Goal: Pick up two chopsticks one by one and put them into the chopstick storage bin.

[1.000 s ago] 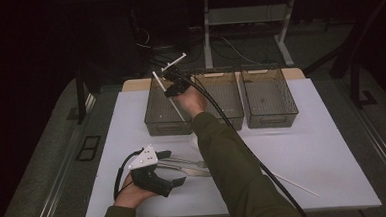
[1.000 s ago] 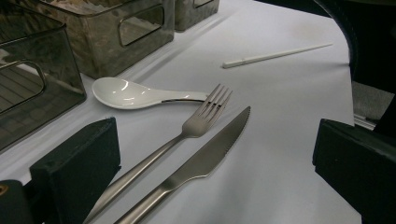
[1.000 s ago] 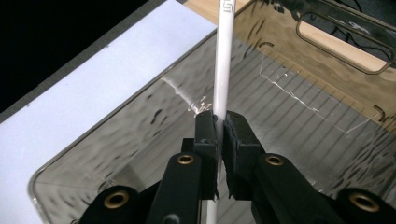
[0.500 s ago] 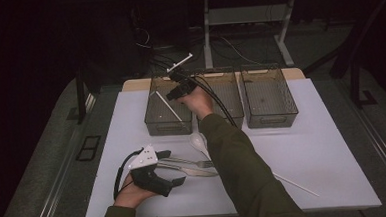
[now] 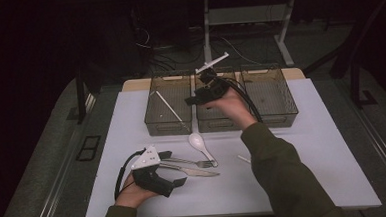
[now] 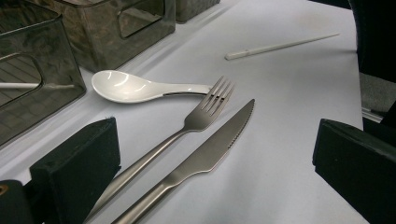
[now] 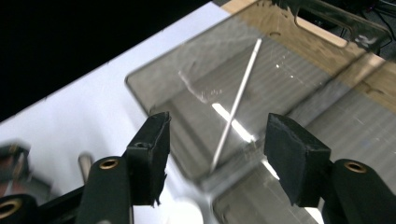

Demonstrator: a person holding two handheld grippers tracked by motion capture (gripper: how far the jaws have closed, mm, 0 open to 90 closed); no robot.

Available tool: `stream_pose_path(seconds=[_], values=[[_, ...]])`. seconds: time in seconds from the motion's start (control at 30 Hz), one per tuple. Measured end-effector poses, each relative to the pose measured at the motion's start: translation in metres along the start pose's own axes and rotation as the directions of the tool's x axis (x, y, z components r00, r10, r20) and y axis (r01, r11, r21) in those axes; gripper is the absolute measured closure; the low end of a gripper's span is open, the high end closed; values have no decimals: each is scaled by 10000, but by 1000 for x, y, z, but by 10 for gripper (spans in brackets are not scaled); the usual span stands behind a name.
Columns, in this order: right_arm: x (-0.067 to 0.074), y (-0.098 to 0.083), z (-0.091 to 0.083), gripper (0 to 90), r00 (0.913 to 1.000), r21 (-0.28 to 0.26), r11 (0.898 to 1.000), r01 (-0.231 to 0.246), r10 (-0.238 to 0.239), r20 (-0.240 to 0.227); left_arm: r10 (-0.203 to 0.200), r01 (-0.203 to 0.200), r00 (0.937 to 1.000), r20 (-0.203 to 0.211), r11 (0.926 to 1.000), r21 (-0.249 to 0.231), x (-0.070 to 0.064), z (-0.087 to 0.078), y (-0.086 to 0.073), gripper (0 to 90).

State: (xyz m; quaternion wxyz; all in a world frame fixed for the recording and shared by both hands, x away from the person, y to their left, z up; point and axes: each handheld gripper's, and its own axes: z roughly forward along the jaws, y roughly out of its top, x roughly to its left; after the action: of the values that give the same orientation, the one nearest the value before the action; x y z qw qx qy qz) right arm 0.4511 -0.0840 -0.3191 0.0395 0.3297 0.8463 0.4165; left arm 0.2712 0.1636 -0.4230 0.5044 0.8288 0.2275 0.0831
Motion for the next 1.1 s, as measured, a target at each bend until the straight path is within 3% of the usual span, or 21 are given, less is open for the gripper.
stream_pose_path(seconds=[0.2,0.47,0.7,1.1], values=[[-5,-25,-34,400,9997,-127,9997,221,-220,42,-11,11,10000,30,9999,109,-1,0,-1,0],[-5,-59,-66,382,9973,-94,9972,736,-736,-13,-36,36,10000,20,9999,146,-1,0,-1,0],[-8,-97,-87,385,9947,204,9947,1012,-1015,141,-34,32,10000,63,9998,177,-2,1,-1,0],[-14,-159,-110,448,9949,1106,9902,855,-908,440,-81,80,10000,43,9998,200,-3,2,-2,0]])
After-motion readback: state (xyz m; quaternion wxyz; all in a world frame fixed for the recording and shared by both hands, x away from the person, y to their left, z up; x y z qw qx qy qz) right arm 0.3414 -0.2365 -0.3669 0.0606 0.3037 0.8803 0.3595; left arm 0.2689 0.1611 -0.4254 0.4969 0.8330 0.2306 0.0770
